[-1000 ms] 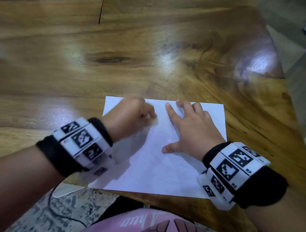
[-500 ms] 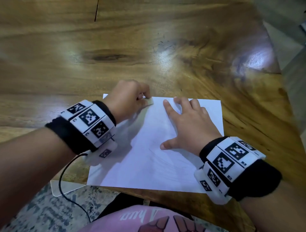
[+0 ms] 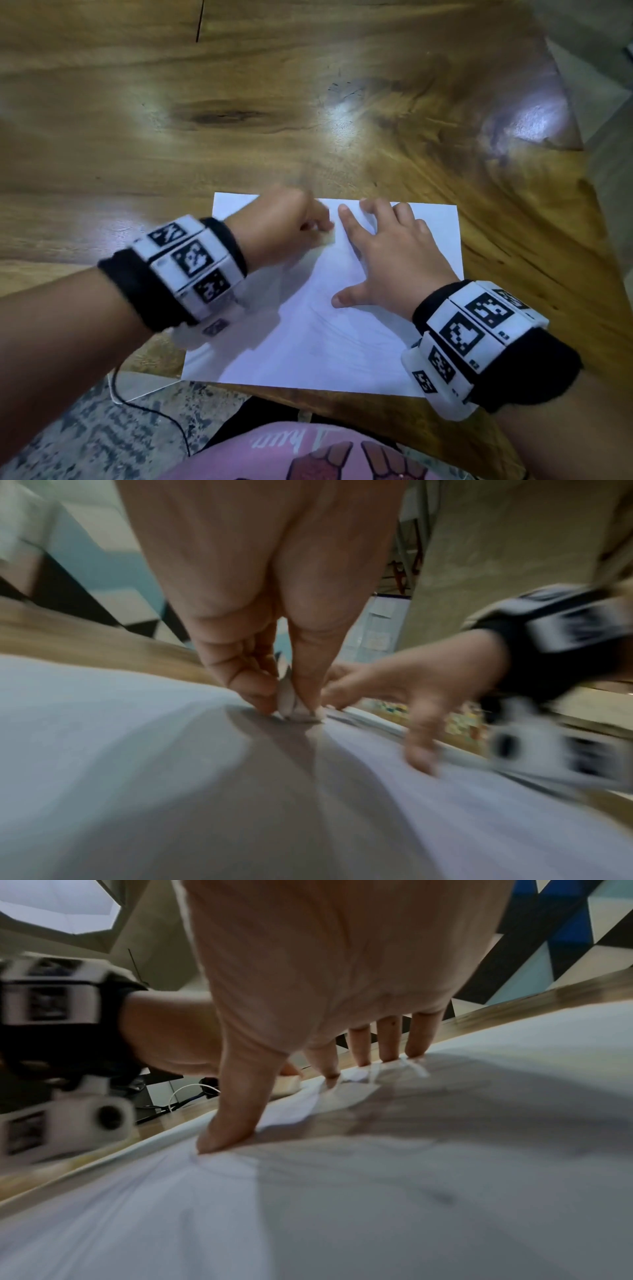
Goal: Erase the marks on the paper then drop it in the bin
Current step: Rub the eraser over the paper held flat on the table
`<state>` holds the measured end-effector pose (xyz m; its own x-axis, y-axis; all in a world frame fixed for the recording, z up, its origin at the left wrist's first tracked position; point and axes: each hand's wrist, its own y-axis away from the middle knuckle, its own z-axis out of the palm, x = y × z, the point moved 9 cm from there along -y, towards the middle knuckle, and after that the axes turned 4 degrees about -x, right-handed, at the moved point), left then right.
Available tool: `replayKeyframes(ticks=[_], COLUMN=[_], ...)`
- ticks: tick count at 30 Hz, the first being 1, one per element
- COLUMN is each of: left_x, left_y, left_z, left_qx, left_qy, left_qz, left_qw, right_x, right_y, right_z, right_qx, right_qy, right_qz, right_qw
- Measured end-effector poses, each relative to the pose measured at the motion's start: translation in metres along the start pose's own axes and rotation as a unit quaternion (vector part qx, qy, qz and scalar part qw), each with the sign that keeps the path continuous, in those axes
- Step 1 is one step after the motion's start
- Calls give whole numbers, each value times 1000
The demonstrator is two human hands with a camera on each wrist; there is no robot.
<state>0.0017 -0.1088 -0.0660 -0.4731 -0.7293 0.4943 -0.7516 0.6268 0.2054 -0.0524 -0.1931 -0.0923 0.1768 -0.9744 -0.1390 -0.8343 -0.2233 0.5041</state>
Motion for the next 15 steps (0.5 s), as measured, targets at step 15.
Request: replayKeyframes(ticks=[15], left_x=[5], left_y=[19], left_z=[7], left_qx=[-19], left_qy=[0], left_qz=[37], left_qw=[999], right_x=[0], right_y=[0], right_z=[-1], right_qx=[-7], right_qy=[6], right_qz=[4], right_qw=[1000])
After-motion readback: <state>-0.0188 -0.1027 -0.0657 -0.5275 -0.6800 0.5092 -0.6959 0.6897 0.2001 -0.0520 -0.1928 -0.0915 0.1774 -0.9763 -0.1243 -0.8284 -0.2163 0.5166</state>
